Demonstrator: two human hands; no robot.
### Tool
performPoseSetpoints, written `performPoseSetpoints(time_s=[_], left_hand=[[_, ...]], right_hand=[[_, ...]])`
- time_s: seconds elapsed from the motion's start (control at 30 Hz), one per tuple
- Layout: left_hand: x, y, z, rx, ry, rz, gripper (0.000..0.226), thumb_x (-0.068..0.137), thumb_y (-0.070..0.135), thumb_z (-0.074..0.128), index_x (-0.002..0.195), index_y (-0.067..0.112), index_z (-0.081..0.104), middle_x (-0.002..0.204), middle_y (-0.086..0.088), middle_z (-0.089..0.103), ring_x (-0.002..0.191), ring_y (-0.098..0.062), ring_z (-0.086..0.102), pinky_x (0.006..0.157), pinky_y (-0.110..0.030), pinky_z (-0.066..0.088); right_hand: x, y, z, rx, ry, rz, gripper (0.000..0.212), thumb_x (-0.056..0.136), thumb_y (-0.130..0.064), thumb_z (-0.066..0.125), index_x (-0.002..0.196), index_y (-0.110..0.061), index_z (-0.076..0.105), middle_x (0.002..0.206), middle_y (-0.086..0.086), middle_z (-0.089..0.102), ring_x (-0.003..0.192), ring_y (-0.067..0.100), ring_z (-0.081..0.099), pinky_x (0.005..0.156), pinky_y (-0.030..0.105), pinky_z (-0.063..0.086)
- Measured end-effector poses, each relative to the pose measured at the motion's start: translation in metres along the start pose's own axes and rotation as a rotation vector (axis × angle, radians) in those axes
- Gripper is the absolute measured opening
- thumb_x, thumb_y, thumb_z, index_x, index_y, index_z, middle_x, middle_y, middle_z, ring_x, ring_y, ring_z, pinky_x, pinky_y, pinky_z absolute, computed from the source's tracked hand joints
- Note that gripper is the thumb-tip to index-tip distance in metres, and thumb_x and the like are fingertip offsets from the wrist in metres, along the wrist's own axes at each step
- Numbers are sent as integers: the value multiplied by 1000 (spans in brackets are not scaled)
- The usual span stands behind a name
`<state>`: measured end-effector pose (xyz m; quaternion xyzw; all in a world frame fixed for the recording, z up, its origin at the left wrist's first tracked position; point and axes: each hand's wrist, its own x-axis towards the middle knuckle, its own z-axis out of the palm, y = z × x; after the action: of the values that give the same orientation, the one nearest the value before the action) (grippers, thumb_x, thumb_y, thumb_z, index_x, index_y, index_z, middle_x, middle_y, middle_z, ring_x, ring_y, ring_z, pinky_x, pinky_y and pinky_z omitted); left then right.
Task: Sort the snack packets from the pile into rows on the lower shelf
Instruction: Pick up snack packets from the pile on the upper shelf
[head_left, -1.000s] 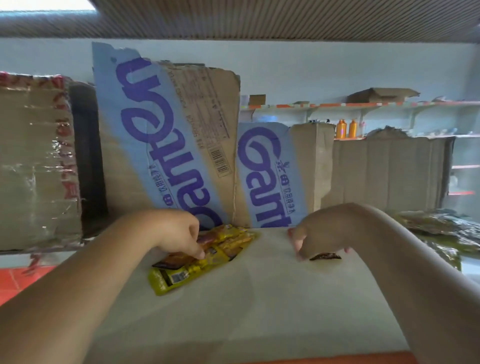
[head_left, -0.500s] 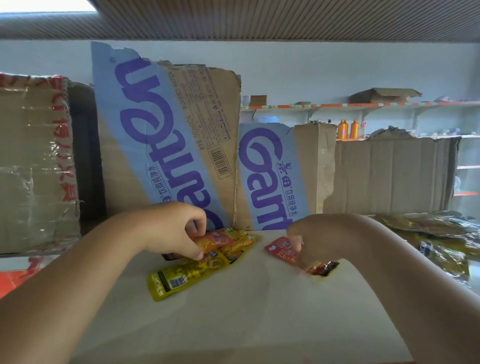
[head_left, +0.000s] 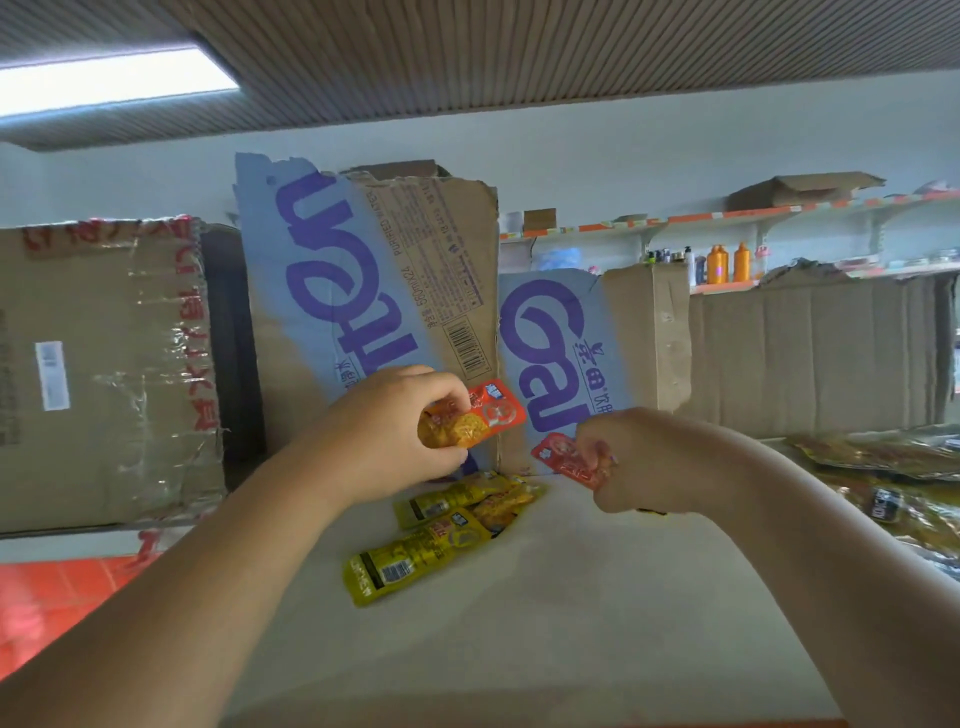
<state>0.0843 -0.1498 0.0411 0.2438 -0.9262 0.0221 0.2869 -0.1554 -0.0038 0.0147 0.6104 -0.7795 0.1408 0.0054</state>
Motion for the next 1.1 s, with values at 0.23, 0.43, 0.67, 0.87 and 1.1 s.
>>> performPoseSetpoints(time_s=[0.23, 0.43, 0.67, 0.87, 1.1], left_hand=[[-38, 11, -18, -7, 172, -62, 42, 77, 47, 85, 109, 44, 59, 110, 21, 60, 102, -1, 57, 83, -22, 50], [-88, 9, -48, 65, 335, -117, 40, 73, 47, 83, 108, 38, 64, 107, 20, 60, 98, -5, 56, 83, -23, 45], [-156, -14, -112, 165, 519, -170, 43, 74, 41, 86, 110, 30, 67, 115, 15, 65, 106, -15, 61, 89, -36, 51], [-250, -64, -174, 195, 616, -264, 38, 74, 39, 85, 106, 28, 69, 111, 14, 63, 106, -12, 60, 93, -31, 49], [-391, -146, -245, 260, 660, -447, 35, 76, 42, 85, 106, 34, 69, 110, 19, 63, 101, -1, 58, 84, -20, 50]], right_hand=[[-9, -11, -10, 59, 157, -160, 27, 73, -37, 74, 91, -28, 57, 82, -6, 59, 71, 13, 56, 53, 24, 41], [-24, -55, -28, 203, 321, -407, 28, 65, -48, 68, 90, -38, 61, 80, -27, 65, 69, -4, 62, 52, 16, 43], [-41, -155, -24, 356, 524, -587, 28, 66, -55, 64, 77, -30, 56, 78, -12, 63, 68, 7, 61, 61, 35, 53], [-41, -270, 3, 451, 496, -703, 30, 71, -44, 74, 71, -21, 53, 84, -6, 68, 72, 11, 62, 67, 36, 54], [-42, -446, 67, 652, 407, -857, 23, 69, -37, 68, 65, -18, 55, 85, 6, 67, 86, 26, 65, 75, 46, 54]])
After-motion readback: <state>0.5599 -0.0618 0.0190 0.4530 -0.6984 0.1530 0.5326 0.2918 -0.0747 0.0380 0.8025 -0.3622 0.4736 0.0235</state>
